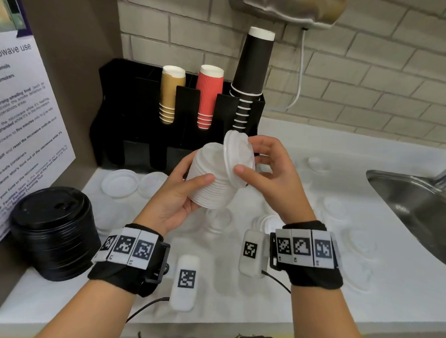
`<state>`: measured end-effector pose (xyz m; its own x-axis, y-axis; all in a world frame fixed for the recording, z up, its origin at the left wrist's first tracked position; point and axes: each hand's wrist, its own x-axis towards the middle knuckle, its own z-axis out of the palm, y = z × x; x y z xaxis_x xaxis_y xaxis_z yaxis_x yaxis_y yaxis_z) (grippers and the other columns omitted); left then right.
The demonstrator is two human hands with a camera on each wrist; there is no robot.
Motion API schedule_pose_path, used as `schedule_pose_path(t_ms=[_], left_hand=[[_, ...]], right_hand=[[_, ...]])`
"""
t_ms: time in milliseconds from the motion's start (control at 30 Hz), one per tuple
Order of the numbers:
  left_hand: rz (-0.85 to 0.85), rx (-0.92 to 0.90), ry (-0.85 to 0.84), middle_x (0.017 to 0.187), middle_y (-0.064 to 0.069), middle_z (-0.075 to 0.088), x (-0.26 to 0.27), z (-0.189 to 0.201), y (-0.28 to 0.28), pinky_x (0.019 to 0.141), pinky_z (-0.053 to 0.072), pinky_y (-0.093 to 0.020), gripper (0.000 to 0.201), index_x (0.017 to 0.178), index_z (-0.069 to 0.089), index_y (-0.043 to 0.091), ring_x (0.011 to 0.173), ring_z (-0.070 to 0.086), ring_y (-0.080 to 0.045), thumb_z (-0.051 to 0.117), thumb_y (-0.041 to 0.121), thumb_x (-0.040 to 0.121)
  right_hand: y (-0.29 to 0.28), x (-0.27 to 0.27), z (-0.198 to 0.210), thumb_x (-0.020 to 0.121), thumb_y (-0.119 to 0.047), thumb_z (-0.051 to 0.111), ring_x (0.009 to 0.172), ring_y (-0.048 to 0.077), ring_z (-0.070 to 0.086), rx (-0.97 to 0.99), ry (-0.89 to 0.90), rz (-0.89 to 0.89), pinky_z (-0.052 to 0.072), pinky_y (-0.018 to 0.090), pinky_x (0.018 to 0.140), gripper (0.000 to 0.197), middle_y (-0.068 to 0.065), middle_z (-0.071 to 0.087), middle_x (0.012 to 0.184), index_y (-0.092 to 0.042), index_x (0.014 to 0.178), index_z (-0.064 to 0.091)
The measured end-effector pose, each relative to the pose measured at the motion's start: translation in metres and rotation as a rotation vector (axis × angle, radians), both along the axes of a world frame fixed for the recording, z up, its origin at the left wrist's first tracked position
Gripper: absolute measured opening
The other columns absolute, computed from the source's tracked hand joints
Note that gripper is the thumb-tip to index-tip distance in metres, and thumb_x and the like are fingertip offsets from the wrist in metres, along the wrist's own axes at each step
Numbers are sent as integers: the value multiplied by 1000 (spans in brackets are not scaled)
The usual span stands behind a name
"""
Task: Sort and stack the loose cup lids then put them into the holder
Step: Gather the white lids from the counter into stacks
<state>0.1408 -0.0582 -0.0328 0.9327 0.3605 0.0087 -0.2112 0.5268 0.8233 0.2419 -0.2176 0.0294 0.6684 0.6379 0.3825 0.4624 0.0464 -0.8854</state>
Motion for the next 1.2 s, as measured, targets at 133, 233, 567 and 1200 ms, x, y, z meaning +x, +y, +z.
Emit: schedule_pose_path(t_ms=[133, 233, 567, 1200], left_hand=[[-37, 70, 18, 132, -4, 62, 3, 1, -4, 73, 57, -30, 65, 129, 58, 37, 116, 64, -24, 81, 21, 70], [-48, 111, 32, 133, -4, 60, 5, 1, -5, 75, 57, -32, 68, 128, 57, 39, 119, 62, -26, 79, 21, 67], [-40, 97, 21, 129, -3, 63, 9, 2, -5, 75, 57, -31, 67, 125, 61, 40, 112, 66, -22, 82, 24, 63], [15, -33, -44, 131, -4, 64, 14, 2, -27, 80, 58, -31, 102, 138, 52, 27, 118, 63, -23, 97, 34, 47]], right_hand=[[2, 1, 1, 75, -25, 81, 97, 4, 57, -77, -117, -10, 49, 18, 70, 45, -13, 61, 112, -22, 113, 59], [5, 3, 1, 78, -19, 78, 99, 3, 55, -100, -113, 4, 46, 15, 72, 38, -11, 62, 113, -21, 112, 62], [8, 13, 5, 78, -11, 76, 99, -1, 55, -137, -129, 77, 42, 10, 75, 30, -8, 63, 116, -26, 102, 68], [-11, 34, 16, 86, -19, 67, 109, 8, 56, -84, -206, 165, 48, 28, 83, 13, -3, 60, 111, -27, 96, 63]])
